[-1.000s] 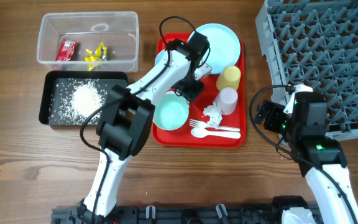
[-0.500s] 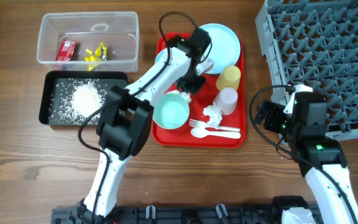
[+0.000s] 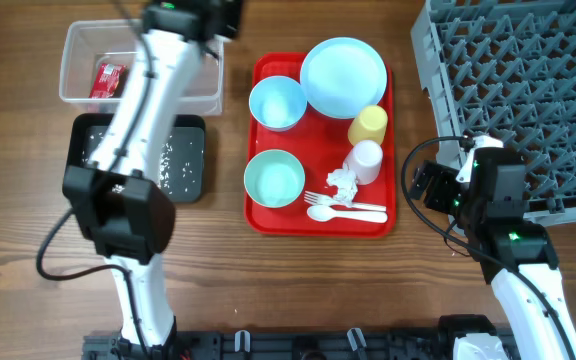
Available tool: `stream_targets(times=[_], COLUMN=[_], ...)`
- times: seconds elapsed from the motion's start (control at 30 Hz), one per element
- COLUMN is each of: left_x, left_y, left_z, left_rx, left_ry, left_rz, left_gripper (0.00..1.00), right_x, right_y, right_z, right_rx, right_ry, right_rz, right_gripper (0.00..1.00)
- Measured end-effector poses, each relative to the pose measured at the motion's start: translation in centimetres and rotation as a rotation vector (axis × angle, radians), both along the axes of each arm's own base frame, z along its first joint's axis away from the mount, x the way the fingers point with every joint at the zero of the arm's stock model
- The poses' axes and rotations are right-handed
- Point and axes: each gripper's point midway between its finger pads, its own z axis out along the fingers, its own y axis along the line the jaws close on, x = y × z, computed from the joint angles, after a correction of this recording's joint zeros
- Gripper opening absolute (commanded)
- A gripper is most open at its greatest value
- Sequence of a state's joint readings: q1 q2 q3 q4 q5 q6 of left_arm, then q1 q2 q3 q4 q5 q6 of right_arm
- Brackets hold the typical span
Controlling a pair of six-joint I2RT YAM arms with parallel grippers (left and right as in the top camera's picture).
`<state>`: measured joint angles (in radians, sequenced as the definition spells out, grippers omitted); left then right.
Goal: Sort waste into correct bins and load items into the dishwasher rack
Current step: 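Grasp a white tissue on the red tray and drop it in the bin, then grasp the second white tissue and drop it into the clear bin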
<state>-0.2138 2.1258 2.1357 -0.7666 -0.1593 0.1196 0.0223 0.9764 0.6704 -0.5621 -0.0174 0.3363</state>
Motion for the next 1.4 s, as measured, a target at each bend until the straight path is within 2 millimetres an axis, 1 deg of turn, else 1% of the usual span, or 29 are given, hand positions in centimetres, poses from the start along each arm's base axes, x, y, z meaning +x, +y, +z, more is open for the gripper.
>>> stream_targets(times=[0.03, 0.07, 0.1, 0.13, 0.2, 0.23, 0.3, 0.37, 0.4, 0.43, 0.5, 0.6, 0.63, 0.67, 0.7, 0.77, 0.8, 0.87, 0.9, 0.93, 1.03, 1.07, 1.13, 1.2, 1.3, 1.37, 1.4], left_x=[0.5, 0.8, 1.1, 1.3, 1.2, 1.0, 0.4, -0.7, -2.1, -3.1, -5.6, -10.0, -11.1, -12.6, -14.0, -18.1, -19.2, -20.6, -21.2, -22.2, -24.4, -24.8, -24.5, -24.5, -25.7, -26.5, -26.8], left_y=[1.4, 2.7, 4.5, 6.4, 7.7, 7.6, 6.6, 4.5, 2.1, 0.6, -2.9, -9.4, -10.9, -13.0, -14.5, -18.0, -18.8, -19.9, -20.2, -20.4, -20.7, -21.2, -22.8, -24.2, -25.7, -26.1, -26.1], left_z=[0.1, 0.1, -0.1, -0.4, -1.0, -1.3, -1.8, -2.4, -3.1, -3.6, -4.6, -5.8, -6.1, -6.7, -7.4, -9.7, -10.5, -12.1, -12.9, -14.3, -16.5, -17.0, -17.5, -18.3, -19.6, -20.2, -20.5], left_rx=[-0.011, -0.023, -0.041, -0.076, -0.118, -0.151, -0.196, -0.246, -0.283, -0.289, -0.285, -0.250, -0.241, -0.226, -0.211, -0.171, -0.161, -0.150, -0.147, -0.143, -0.129, -0.125, -0.111, -0.066, -0.007, 0.014, 0.026], left_ry=[-0.010, -0.014, -0.012, -0.001, 0.022, 0.040, 0.076, 0.134, 0.200, 0.239, 0.335, 0.454, 0.476, 0.507, 0.538, 0.629, 0.652, 0.683, 0.700, 0.732, 0.794, 0.793, 0.730, 0.667, 0.627, 0.623, 0.626], left_rz=[0.026, 0.048, 0.073, 0.095, 0.095, 0.082, 0.040, -0.023, -0.086, -0.122, -0.211, -0.382, -0.422, -0.477, -0.521, -0.622, -0.646, -0.666, -0.668, -0.660, -0.654, -0.662, -0.691, -0.715, -0.743, -0.755, -0.761], left_gripper=[0.47, 0.75, 0.96, 1.00, 1.00, 1.00, 1.00, 0.99, 0.95, 0.92, 0.89, 0.90, 0.90, 0.90, 0.89, 0.88, 0.88, 0.93, 0.96, 0.97, 0.97, 0.97, 0.95, 0.89, 0.77, 0.57, 0.41], right_x=[0.0, 0.0, 0.0, 0.0, 0.0, 0.0, 0.0, 0.0, 0.0, 0.0, 0.0, 0.0, 0.0, 0.0, 0.0, 0.0, 0.0, 0.1, 0.0, 0.1, 0.1, 0.1, 0.2, 0.2, 0.2, 0.2, 0.2], right_y=[0.0, 0.0, 0.0, 0.0, 0.0, 0.0, 0.0, 0.0, 0.0, 0.0, 0.0, 0.0, 0.0, 0.0, 0.0, 0.0, 0.0, 0.0, 0.0, 0.0, 0.0, 0.0, 0.0, 0.0, 0.0, 0.0, 0.0], right_z=[0.0, 0.0, 0.0, 0.0, 0.0, 0.0, 0.0, 0.0, 0.0, 0.0, 0.0, 0.0, 0.0, -0.1, -0.1, -0.5, -0.6, -0.7, -0.9, -1.0, -1.1, -1.0, -1.0, -0.9, -0.9, -0.9, -0.9], right_rx=[0.000, 0.000, 0.000, 0.000, 0.000, 0.000, 0.000, 0.000, 0.000, 0.000, 0.000, 0.000, 0.000, 0.000, 0.000, 0.000, -0.001, -0.001, -0.001, -0.001, -0.001, -0.001, -0.001, -0.001, -0.001, -0.001, -0.001], right_ry=[0.000, 0.000, 0.000, 0.000, 0.000, 0.000, 0.000, 0.000, 0.000, 0.001, 0.001, 0.002, 0.001, 0.002, 0.004, 0.019, 0.024, 0.027, 0.034, 0.036, 0.040, 0.039, 0.034, 0.032, 0.031, 0.032, 0.031], right_rz=[0.000, 0.000, 0.000, 0.000, 0.000, 0.000, 0.000, 0.000, 0.000, 0.000, 0.000, 0.000, 0.000, 0.000, 0.000, 0.000, 0.000, 0.000, 0.000, 0.000, 0.000, 0.000, 0.000, 0.000, 0.000, 0.000, 0.000], right_gripper=[1.00, 1.00, 1.00, 1.00, 1.00, 1.00, 1.00, 1.00, 1.00, 1.00, 1.00, 1.00, 1.00, 1.00, 1.00, 1.00, 1.00, 1.00, 1.00, 1.00, 1.00, 1.00, 1.00, 1.00, 1.00, 1.00, 1.00])
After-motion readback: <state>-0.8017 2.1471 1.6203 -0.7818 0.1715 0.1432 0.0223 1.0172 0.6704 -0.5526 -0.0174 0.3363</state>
